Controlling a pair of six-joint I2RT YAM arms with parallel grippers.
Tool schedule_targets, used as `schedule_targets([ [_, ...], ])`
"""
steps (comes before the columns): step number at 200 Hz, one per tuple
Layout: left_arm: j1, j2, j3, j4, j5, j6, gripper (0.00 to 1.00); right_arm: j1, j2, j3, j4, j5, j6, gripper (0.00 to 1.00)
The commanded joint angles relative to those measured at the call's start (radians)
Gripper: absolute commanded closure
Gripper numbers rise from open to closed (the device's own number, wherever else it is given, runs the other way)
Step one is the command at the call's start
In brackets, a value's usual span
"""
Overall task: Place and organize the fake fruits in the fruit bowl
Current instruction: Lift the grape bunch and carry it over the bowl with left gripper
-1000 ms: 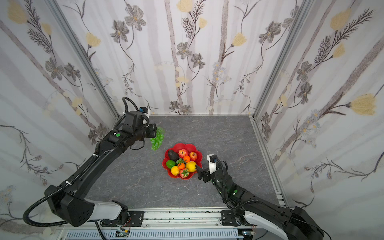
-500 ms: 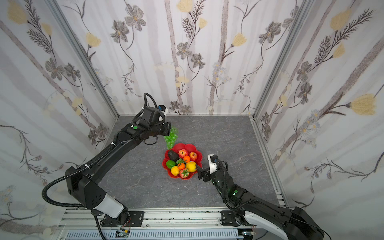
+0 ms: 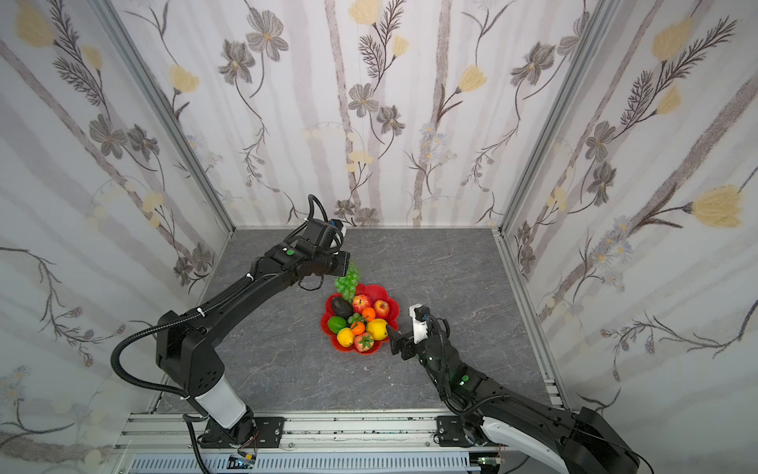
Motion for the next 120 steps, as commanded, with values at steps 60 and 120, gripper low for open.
schedule_targets([
  [60,-0.033,0.124,0.149,-0.135,-0.185,0.060,1.00,0.000,0.017,0.005,0.044,-0.005,0.001,0.08],
  [120,-0.098,0.266,0.285,-0.159,-0.208,0.187,1.00,0.000,0.010,0.003,0.039,-0.002,0.001,0.08],
])
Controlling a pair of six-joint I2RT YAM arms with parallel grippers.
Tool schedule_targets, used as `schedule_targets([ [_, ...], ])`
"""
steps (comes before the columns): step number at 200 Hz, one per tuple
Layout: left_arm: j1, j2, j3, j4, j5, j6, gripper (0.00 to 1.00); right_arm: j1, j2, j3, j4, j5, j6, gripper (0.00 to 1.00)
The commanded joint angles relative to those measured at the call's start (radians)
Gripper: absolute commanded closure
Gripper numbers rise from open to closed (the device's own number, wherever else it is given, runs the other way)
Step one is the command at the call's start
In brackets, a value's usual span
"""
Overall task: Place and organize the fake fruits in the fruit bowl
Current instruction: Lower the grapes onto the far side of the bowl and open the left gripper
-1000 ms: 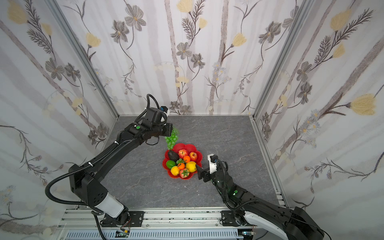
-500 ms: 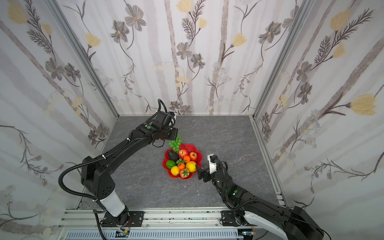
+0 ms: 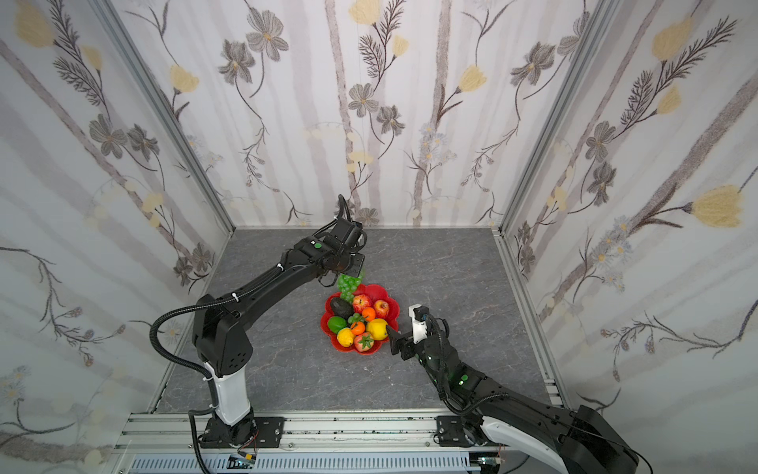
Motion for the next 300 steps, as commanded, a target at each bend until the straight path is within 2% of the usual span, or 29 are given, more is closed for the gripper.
schedule_targets([
  [1,-0.015,0.047,0.050,-0.029,-0.027,0.073,1.00,0.001,-0.003,0.003,0.035,-0.001,0.001,0.08],
  [46,-0.050,0.130,0.113,-0.035,0.033,0.174,1.00,0.001,-0.015,0.000,0.031,0.002,0.000,0.08],
  [119,-0.069,0.187,0.132,-0.050,0.238,0.265,1.00,0.000,-0.010,0.003,0.032,0.000,-0.002,0.08],
  [180,-0.069,0.287,0.223,-0.142,0.248,0.280,1.00,0.001,-0.010,0.003,0.033,-0.001,-0.002,0.08],
  [253,-0.070,0.276,0.223,-0.141,0.243,0.271,0.80,0.001,-0.008,0.003,0.034,0.000,-0.002,0.08],
  [300,-0.068,0.209,0.175,-0.085,0.216,0.244,0.66,0.001,-0.023,-0.002,0.027,0.013,-0.001,0.08],
])
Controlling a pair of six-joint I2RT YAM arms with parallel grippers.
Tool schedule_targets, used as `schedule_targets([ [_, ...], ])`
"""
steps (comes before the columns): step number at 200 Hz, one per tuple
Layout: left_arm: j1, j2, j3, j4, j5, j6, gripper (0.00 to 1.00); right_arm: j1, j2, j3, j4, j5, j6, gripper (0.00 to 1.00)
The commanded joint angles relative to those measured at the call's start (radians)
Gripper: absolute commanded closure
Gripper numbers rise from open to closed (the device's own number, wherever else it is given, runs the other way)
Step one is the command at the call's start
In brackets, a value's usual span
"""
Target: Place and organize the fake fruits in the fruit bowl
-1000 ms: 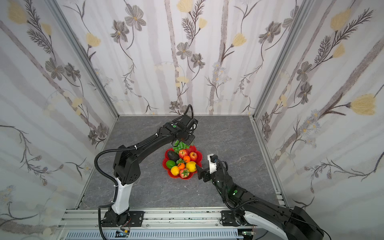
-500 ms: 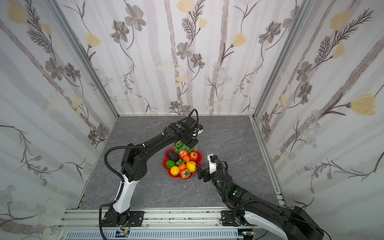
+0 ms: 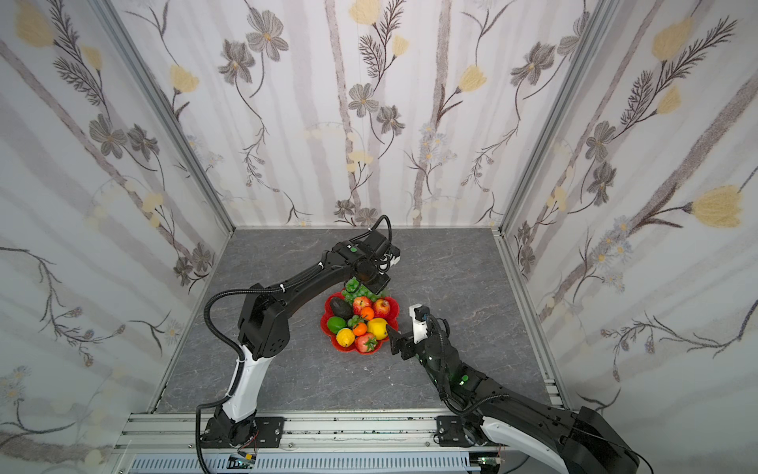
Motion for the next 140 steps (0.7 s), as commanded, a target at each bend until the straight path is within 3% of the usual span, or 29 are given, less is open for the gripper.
schedule_targets([
  [1,0.002,-0.042,-0.024,0.035,-0.022,-0.011,0.65,0.001,-0.009,-0.001,0.027,0.013,-0.001,0.08],
  [28,0.002,-0.097,-0.047,0.061,-0.029,-0.037,0.56,-0.001,-0.038,-0.002,-0.003,0.041,0.007,0.07],
  [53,0.004,-0.198,-0.120,0.114,-0.073,-0.078,0.54,-0.003,-0.094,0.041,-0.118,0.103,0.019,0.07],
  [77,0.004,-0.344,-0.275,0.216,-0.257,-0.159,0.54,-0.009,-0.160,0.082,-0.213,0.155,-0.005,0.05],
  [100,0.007,-0.519,-0.515,0.373,-0.391,-0.230,0.49,-0.049,-0.201,0.104,-0.245,0.189,-0.022,0.02],
  [129,0.037,-0.774,-0.824,0.565,-0.547,-0.272,0.26,-0.084,-0.198,0.155,-0.276,0.217,-0.027,0.00],
  [140,0.058,-0.876,-0.961,0.687,-0.588,-0.255,0.07,-0.100,-0.188,0.173,-0.273,0.209,-0.032,0.00],
])
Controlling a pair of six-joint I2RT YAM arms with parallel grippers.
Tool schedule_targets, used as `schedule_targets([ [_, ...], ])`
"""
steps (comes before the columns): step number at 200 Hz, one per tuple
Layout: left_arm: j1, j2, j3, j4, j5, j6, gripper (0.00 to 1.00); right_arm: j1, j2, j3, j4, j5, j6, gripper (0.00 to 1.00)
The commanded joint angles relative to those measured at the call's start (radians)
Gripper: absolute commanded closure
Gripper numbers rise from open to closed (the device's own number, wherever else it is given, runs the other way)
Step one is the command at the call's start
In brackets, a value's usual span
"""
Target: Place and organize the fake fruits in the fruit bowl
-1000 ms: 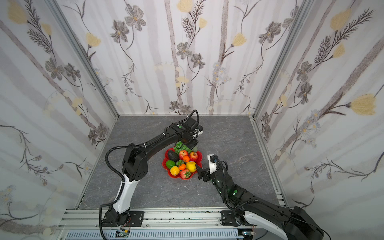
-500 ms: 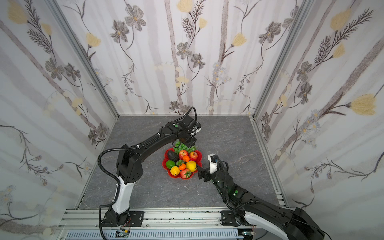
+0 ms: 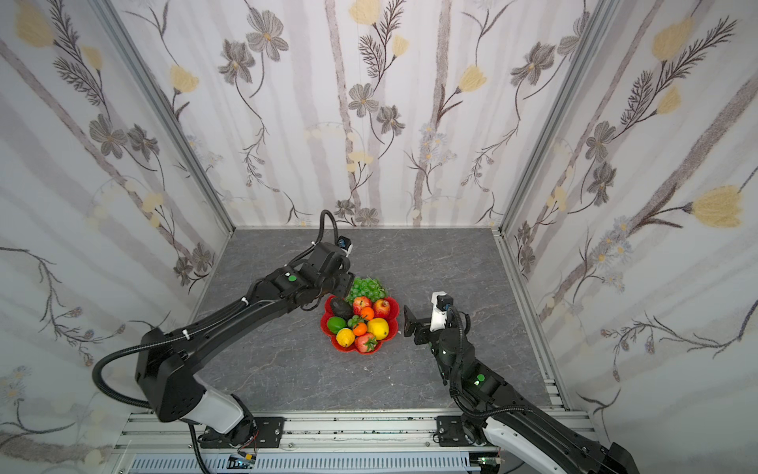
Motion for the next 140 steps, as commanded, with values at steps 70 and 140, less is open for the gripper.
schedule_targets([
  [70,0.209,-0.437,-0.731,0.837,-0.355,0.147,0.00,-0.101,0.073,-0.013,0.250,0.256,-0.174,0.00],
  [140,0.455,-0.310,-0.825,0.920,-0.258,0.084,0.00,-0.387,0.183,-0.118,0.501,0.267,-0.263,0.00],
])
